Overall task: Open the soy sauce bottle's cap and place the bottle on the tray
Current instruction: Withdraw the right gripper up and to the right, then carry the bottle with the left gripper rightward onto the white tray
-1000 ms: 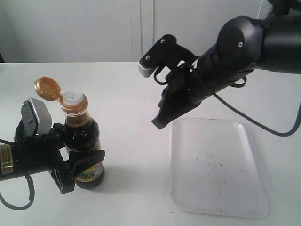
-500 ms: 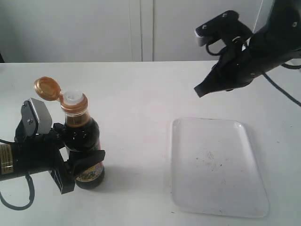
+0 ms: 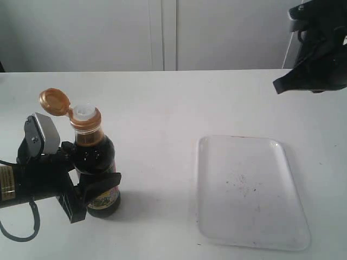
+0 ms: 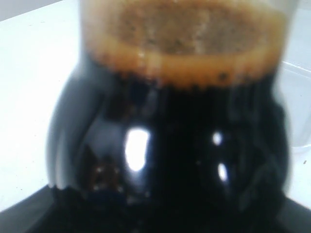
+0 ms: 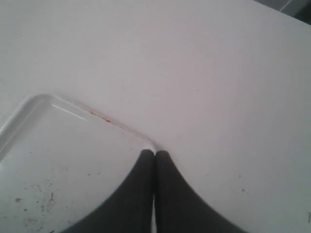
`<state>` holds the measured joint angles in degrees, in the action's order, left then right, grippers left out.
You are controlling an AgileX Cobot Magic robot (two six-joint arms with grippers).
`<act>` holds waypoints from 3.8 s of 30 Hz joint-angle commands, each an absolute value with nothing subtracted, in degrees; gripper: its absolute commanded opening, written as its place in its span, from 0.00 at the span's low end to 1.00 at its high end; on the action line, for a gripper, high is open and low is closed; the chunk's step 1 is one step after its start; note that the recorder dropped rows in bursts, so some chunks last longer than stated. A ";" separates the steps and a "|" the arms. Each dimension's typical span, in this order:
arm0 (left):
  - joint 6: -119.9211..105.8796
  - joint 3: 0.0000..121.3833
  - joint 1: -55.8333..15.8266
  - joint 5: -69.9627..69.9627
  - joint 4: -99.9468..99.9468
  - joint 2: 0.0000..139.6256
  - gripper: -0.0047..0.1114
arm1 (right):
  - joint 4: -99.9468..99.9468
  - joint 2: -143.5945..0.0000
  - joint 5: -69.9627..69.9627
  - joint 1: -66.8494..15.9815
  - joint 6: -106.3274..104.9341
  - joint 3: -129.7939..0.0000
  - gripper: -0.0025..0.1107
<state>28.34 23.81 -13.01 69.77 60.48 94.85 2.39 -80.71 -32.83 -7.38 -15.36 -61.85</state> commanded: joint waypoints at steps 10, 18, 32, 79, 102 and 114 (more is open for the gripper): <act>28.41 23.75 -13.34 69.96 61.86 94.67 0.04 | 3.29 -69.84 -20.45 -2.29 -14.83 -48.88 0.02; 28.30 23.75 -13.34 69.96 57.95 88.99 0.04 | 6.76 -69.94 -18.45 -2.29 -15.22 -48.48 0.02; 35.75 27.95 -14.68 69.96 52.61 85.35 0.04 | 7.71 -70.49 -15.38 -2.29 -15.22 -48.48 0.02; 34.53 62.54 -48.11 61.56 37.31 111.11 0.04 | 8.44 -72.26 -15.31 -2.29 -14.81 -48.48 0.02; 34.51 68.77 -48.83 60.03 37.79 119.58 0.04 | 9.37 -72.26 -15.41 -2.29 -15.19 -48.48 0.02; 35.04 68.77 -48.83 59.02 39.87 120.36 0.06 | 9.37 -72.26 -15.70 -2.29 -15.21 -48.48 0.02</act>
